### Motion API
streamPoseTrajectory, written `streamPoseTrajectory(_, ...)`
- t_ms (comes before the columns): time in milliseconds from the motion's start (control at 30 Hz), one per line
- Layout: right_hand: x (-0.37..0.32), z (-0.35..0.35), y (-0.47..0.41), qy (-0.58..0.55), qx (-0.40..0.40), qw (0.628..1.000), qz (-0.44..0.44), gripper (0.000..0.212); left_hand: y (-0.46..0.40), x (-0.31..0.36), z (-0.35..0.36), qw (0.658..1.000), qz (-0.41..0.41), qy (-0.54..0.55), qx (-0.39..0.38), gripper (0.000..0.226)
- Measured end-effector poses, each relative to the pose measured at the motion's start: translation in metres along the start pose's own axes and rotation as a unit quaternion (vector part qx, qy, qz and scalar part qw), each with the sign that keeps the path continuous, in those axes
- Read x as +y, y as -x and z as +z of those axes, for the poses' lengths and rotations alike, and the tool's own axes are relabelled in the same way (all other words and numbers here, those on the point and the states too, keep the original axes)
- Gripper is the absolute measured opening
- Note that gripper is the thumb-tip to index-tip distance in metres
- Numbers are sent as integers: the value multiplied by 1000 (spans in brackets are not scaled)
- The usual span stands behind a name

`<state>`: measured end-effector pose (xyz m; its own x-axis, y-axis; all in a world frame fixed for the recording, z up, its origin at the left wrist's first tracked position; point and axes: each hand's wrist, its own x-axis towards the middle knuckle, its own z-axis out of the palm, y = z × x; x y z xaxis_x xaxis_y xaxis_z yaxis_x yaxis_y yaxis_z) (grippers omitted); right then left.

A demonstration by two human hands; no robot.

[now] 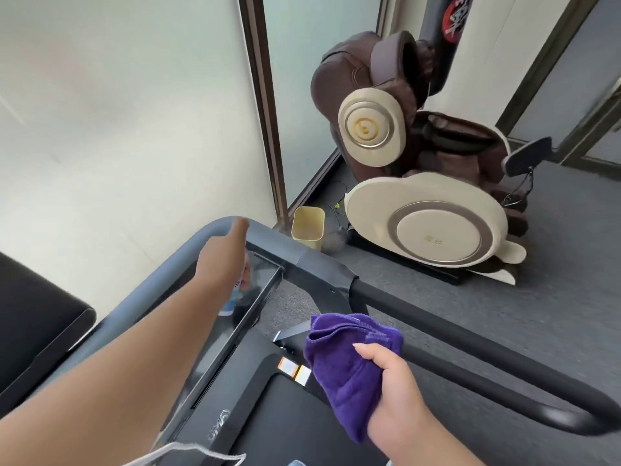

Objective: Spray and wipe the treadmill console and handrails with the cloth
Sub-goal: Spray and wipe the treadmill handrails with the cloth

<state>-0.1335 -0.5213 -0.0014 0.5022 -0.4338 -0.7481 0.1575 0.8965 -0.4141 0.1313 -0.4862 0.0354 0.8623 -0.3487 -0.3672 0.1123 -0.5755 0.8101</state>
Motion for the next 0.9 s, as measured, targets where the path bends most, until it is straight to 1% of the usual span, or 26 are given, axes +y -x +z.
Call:
streamPoseTrajectory(67,-9,2,-2,-16,-10,1000,-7,43,5,-4,6,1000,-7,-6,-6,64)
streamPoseTrajectory(133,-15,4,-6,-26,-2,1000,-9,43,10,-6,8,1000,-7,-21,-6,63)
streamPoseTrajectory(333,-42,2,-16,-60,1,998,-16,22,22,-4,14,998,2,-60,3,73)
streamPoseTrajectory(400,-50,-1,-20,-65,1,998,-21,17,23,-5,16,998,11,-59,11,67)
streamPoseTrajectory(467,-59,-3,-21,-70,0,997,-34,22,26,-5,19,999,11,-52,12,61)
streamPoseTrajectory(533,-72,-8,-23,-70,6,996,-59,25,30,-7,25,999,4,-41,9,66)
streamPoseTrajectory(600,-91,-16,-26,-73,16,994,-85,23,37,-10,31,999,-6,-35,4,69)
streamPoseTrajectory(700,-122,-28,-26,-88,32,990,-109,20,44,-16,44,999,-14,-39,-16,62)
streamPoseTrajectory(800,-146,-39,-19,-95,26,988,-121,11,54,-18,62,998,-33,-42,-30,67)
streamPoseTrajectory(900,-164,-50,-11,-98,15,987,-123,12,67,-13,83,997,-29,-58,-44,65)
